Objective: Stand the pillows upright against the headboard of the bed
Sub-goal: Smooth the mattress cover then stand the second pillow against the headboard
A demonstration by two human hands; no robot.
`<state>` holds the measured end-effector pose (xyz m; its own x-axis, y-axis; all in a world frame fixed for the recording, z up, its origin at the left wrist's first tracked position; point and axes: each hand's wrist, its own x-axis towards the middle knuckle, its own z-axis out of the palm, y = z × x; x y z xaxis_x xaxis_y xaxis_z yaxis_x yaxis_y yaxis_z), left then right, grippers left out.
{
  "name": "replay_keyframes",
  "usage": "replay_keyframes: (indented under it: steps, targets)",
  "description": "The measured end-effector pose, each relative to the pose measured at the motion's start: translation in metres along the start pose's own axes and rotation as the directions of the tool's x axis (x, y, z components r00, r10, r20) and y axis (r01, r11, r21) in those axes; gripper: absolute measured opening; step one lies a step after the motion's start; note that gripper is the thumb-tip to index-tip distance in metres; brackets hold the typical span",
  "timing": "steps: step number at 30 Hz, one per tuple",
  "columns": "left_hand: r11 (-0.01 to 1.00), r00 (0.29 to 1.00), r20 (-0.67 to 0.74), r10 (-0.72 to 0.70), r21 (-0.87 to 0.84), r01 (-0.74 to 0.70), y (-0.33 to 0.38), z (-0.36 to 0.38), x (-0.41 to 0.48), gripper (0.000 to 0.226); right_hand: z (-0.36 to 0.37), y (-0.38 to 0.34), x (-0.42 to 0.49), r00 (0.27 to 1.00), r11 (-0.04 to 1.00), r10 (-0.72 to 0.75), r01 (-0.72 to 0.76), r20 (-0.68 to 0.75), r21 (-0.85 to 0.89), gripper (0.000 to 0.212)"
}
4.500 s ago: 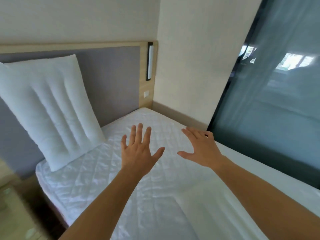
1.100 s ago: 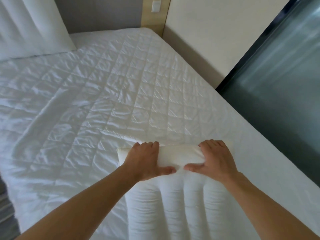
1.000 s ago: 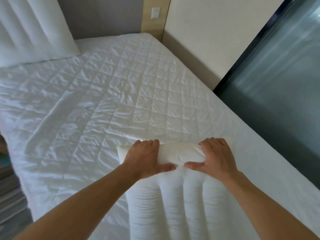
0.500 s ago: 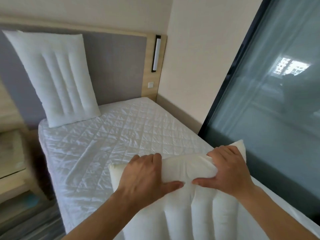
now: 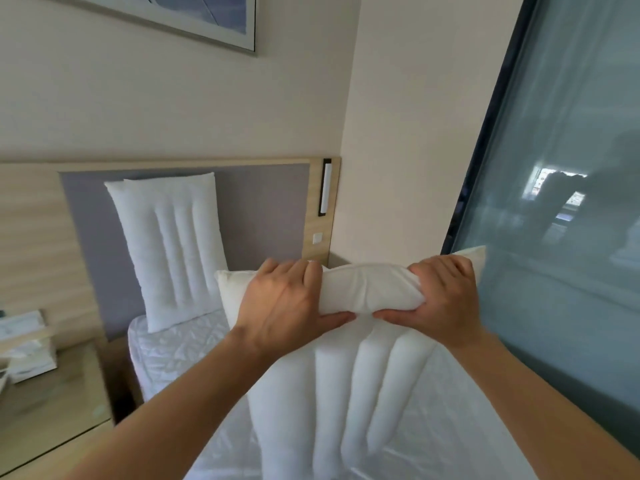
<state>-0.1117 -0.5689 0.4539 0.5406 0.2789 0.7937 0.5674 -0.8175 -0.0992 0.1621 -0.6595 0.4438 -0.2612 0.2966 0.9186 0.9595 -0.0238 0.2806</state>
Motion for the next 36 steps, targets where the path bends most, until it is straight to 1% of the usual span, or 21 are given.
replay_keyframes:
  steps: [4,10,15,23,28,36]
  targets:
    - [0.997,0.998,-0.003,0.057,0.051,-0.057,-0.080,-0.009,0.029,0.071,0.043,-0.035,0.051,0.998,0.997,0.046,-0.048,-0.043,-0.056,0.080]
    - [0.989,0.988,-0.065,0.137,0.072,-0.132,-0.179,-0.005,0.063,0.070,0.113,-0.069,0.109,0.994,0.989,0.105,-0.107,-0.033,-0.097,0.082]
    - [0.990,0.988,-0.082,0.129,0.067,-0.124,-0.238,0.022,0.071,0.069,0.171,-0.083,0.131,0.994,0.989,0.110,-0.110,-0.008,-0.095,0.082]
    - [0.995,0.991,-0.114,0.066,0.077,-0.058,-0.298,0.073,0.096,0.069,0.257,-0.066,0.163,0.999,0.996,0.031,-0.032,-0.022,-0.081,0.082]
    - [0.997,0.990,-0.135,0.044,0.071,-0.035,-0.334,0.106,0.124,0.068,0.311,-0.046,0.185,1.000,0.995,0.013,-0.013,-0.006,-0.096,0.081]
    - [0.999,0.988,-0.150,0.026,0.026,-0.022,-0.419,0.203,0.165,0.066,0.429,-0.020,0.206,0.998,0.989,-0.002,0.011,0.064,-0.147,0.083]
